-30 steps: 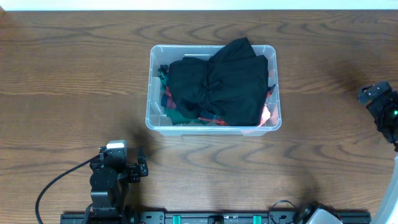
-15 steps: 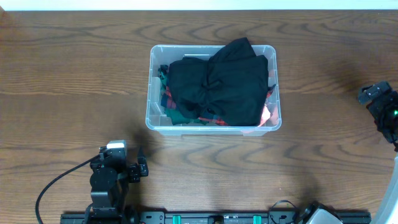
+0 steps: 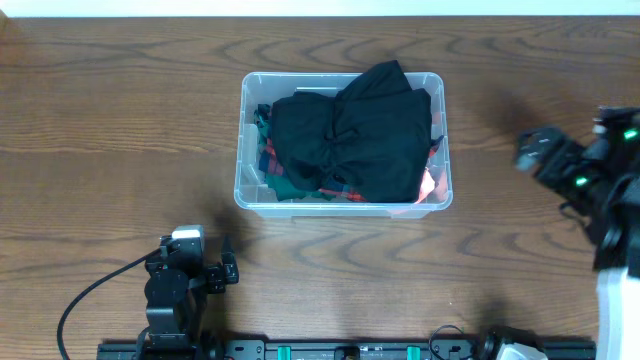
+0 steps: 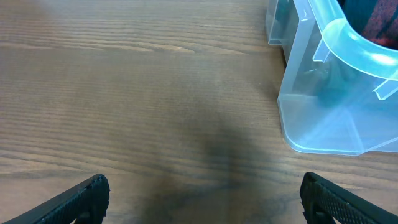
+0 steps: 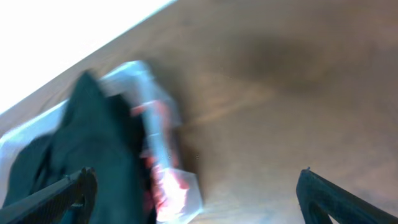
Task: Pack container
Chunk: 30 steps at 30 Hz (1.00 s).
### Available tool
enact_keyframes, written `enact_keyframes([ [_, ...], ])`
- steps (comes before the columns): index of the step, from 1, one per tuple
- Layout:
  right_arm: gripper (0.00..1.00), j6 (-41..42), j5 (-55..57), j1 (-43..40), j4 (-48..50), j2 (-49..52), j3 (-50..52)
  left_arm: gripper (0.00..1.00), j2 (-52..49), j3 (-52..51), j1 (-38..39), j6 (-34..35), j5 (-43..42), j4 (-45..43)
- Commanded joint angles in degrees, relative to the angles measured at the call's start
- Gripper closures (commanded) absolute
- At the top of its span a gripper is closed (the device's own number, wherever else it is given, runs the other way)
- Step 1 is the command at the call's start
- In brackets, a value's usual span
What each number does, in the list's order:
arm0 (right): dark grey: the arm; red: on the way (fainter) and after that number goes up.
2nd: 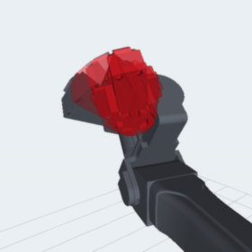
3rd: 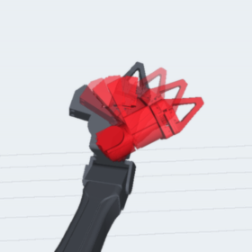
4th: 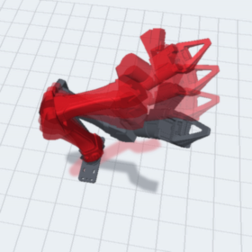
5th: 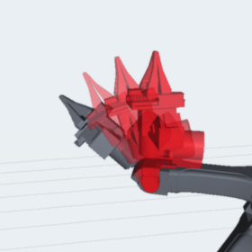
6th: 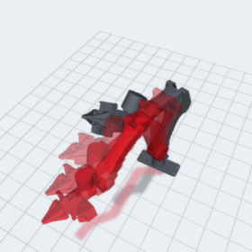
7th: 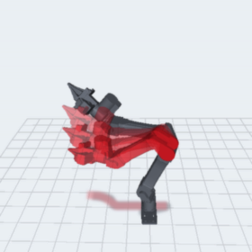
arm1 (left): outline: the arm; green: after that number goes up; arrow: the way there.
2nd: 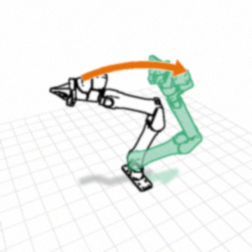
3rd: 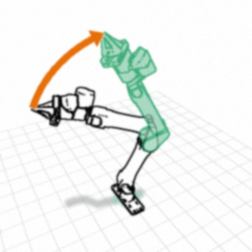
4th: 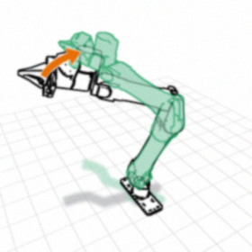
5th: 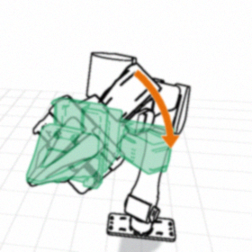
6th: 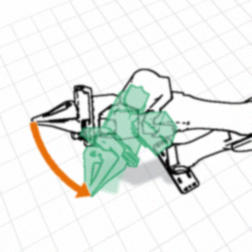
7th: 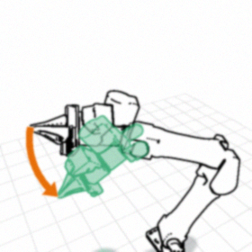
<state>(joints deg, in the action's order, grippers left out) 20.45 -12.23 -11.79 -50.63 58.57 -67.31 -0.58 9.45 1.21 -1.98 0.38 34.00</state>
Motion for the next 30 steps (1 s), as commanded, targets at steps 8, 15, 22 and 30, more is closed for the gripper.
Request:
enact_keyframes([
  [8,0.01,-25.92,2.54,9.40,27.50,-19.52,15.47,0.02,0.39,-0.72,-0.28,-0.79,0.04,-0.26],
  [15,0.01,-28.26,2.54,9.42,35.67,-37.24,32.50,0.02,0.39,-0.72,-0.28,-0.79,0.04,-0.26],
  [22,0.01,-28.28,2.34,9.42,35.69,-52.04,43.93,0.02,0.39,-0.72,-0.28,-0.79,0.02,-0.26],
  [30,0.01,-27.80,2.03,9.40,36.87,-58.29,52.61,0.02,0.39,-0.72,-0.28,-0.79,0.04,-0.26],
])
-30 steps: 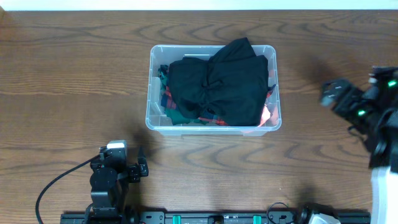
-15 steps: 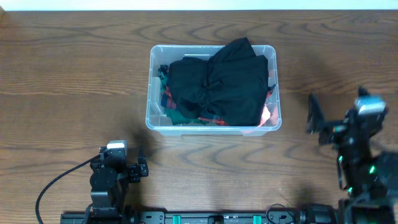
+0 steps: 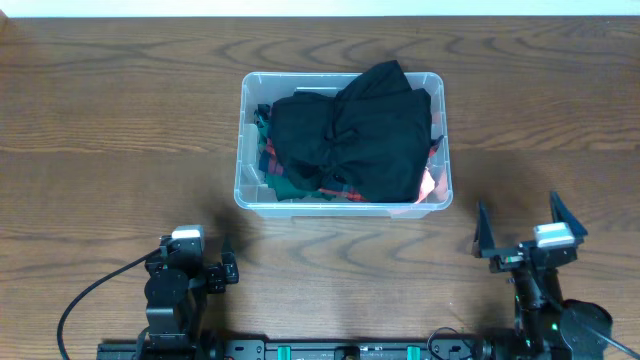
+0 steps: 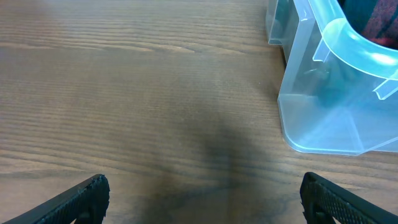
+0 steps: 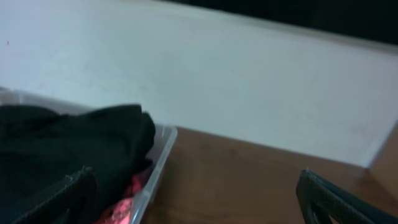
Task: Pack container
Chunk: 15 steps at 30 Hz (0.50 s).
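A clear plastic container [image 3: 245, 140] stands at the table's middle back, filled with clothes; a black garment [image 3: 350, 130] lies heaped on top, with red and green fabric under it. My left gripper [image 3: 228, 272] rests open near the front left, its fingertips [image 4: 93, 190] wide apart over bare wood, the container's corner [image 4: 323, 112] ahead to its right. My right gripper [image 3: 518, 232] sits open at the front right, empty, looking across the table at the container's right rim [image 5: 158, 162] and the black garment [image 5: 74, 143].
The wooden table [image 3: 100, 120] stretches to both sides of the container. A white wall [image 5: 249, 87] stands behind the table's far edge. A black cable [image 3: 85, 295] runs from the left arm's base.
My right arm has moved from raised at the table's right side, beside the container, down to the front right near its base. The left arm and the container have not moved.
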### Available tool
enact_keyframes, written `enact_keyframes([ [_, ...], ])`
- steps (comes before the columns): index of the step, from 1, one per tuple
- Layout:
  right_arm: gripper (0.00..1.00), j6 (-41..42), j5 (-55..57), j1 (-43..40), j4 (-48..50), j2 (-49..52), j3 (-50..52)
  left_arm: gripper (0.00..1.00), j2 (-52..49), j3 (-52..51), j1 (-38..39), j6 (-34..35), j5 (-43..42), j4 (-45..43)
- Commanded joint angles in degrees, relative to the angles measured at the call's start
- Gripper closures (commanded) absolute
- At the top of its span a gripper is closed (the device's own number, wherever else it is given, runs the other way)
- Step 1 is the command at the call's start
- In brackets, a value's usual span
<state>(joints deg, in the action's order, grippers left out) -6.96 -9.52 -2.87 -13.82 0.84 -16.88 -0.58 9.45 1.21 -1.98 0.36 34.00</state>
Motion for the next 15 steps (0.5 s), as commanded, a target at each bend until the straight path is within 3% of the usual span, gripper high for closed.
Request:
enact_keyframes([
  [1,0.01,-0.39,-0.90,0.48,0.02,-0.55,2.82,0.02,0.39,-0.72,-0.28,-0.79,0.04,-0.26],
  [15,0.01,-0.37,-1.46,0.48,0.55,-0.55,12.66,0.02,0.39,-0.72,-0.28,-0.79,0.04,-0.26],
])
